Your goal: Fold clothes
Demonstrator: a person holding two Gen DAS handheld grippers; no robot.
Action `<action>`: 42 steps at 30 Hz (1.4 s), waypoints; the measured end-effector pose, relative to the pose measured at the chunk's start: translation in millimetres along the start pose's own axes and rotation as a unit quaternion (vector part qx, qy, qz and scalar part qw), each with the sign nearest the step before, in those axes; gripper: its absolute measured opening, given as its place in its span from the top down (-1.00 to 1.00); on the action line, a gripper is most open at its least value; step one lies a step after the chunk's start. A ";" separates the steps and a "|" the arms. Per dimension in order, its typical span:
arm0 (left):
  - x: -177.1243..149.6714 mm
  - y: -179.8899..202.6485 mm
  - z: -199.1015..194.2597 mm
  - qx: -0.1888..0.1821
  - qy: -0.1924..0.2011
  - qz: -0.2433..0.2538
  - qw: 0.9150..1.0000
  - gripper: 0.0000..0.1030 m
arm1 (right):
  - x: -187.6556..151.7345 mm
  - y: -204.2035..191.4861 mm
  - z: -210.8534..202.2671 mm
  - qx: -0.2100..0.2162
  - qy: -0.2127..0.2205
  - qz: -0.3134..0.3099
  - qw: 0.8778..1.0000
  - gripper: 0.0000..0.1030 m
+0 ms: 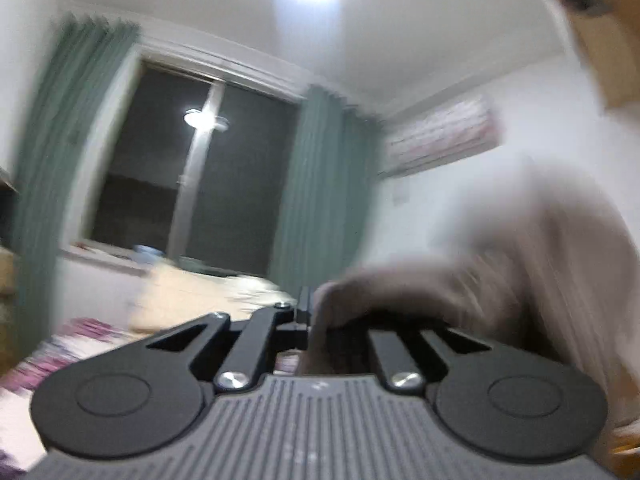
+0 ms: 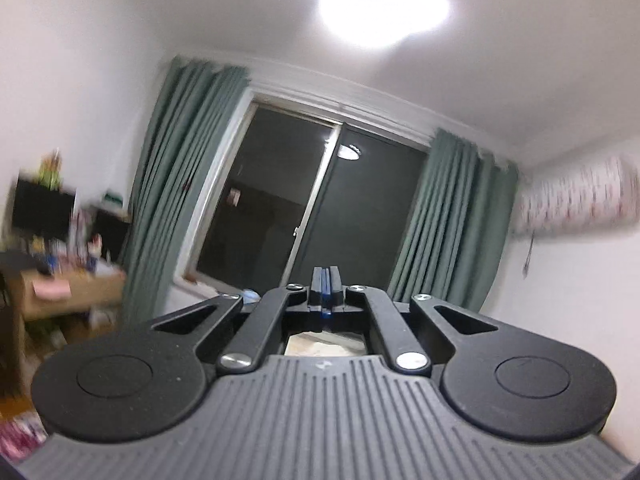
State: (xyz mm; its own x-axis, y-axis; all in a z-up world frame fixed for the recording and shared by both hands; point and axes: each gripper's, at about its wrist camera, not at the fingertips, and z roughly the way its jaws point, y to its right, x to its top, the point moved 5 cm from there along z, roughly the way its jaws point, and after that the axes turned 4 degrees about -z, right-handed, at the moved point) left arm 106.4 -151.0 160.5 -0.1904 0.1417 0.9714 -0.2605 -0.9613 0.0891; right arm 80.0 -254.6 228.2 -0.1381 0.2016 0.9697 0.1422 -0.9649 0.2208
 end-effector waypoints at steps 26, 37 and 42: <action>122.6 -17.4 71.5 0.048 0.053 0.278 0.958 0.91 | -443.2 -204.2 53.3 0.303 -0.022 0.226 0.926 -0.34; 42.1 -90.3 -83.5 0.061 0.026 0.266 0.962 0.91 | -428.4 -189.0 105.2 0.360 -0.023 0.311 0.879 0.90; 15.8 -137.4 -103.6 0.069 -0.052 0.224 0.971 0.90 | -418.8 -132.3 98.9 0.322 0.006 0.369 0.872 0.91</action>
State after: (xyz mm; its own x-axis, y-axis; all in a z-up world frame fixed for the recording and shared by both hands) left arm 41.1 7.8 140.8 -0.1573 -0.3146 0.9361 -0.0427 -0.9448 -0.3248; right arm 216.0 -194.7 -196.7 0.2139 -0.4393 0.8725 0.7177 -0.5353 -0.4454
